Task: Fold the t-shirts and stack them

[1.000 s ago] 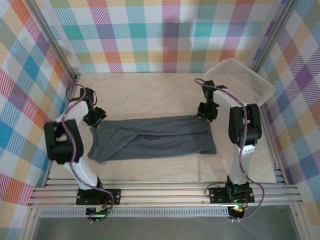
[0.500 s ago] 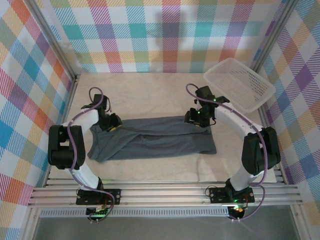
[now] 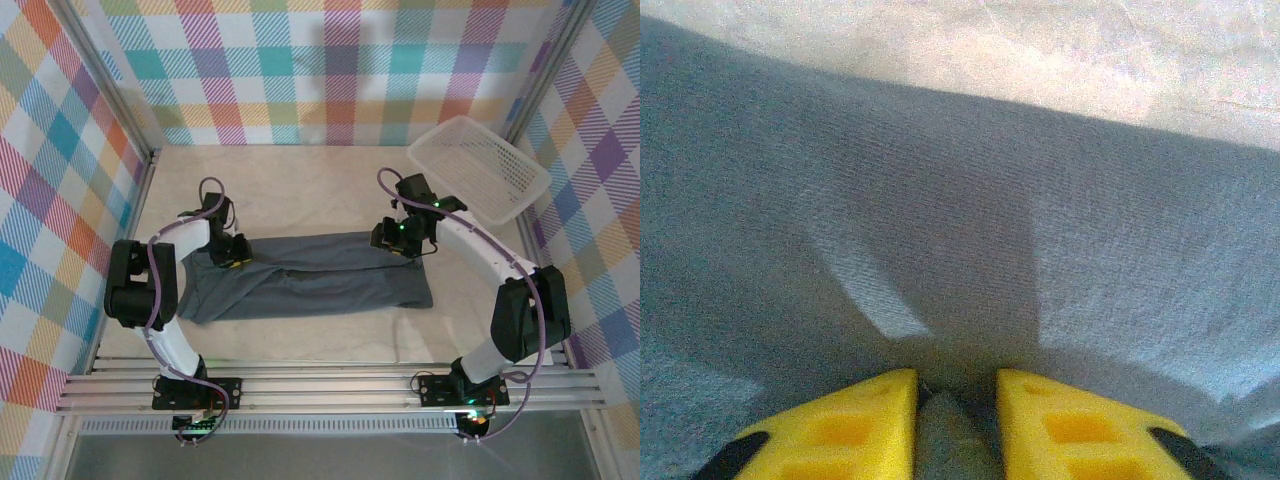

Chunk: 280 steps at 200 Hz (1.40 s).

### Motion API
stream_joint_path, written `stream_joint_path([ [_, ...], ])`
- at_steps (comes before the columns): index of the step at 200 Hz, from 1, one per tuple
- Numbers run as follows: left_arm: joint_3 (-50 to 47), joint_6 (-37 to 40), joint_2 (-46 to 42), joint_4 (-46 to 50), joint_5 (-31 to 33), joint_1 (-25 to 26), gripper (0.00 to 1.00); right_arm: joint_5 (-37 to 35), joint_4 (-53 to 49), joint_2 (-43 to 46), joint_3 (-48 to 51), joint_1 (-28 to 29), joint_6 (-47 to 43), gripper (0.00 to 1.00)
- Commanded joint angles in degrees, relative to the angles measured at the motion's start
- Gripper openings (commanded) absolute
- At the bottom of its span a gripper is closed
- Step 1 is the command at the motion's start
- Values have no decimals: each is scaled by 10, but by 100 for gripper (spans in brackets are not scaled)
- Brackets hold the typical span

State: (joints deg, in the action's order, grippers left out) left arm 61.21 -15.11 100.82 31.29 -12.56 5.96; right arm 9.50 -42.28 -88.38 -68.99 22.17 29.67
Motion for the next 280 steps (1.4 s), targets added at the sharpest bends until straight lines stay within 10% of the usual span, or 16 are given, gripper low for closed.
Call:
stream_joint_path([
  [1, 3, -7, -16, 7, 24, 5, 17, 12, -5, 12, 5, 4, 8, 45],
  [30, 7, -37, -48, 34, 48, 8, 0, 12, -2, 9, 5, 6, 9, 44],
  [228, -160, -549, -193, 51, 67, 214, 0, 29, 4, -15, 19, 7, 4, 44],
  [280, -202, -602, -212, 5, 20, 218, 28, 25, -2, -7, 29, 7, 0, 44],
])
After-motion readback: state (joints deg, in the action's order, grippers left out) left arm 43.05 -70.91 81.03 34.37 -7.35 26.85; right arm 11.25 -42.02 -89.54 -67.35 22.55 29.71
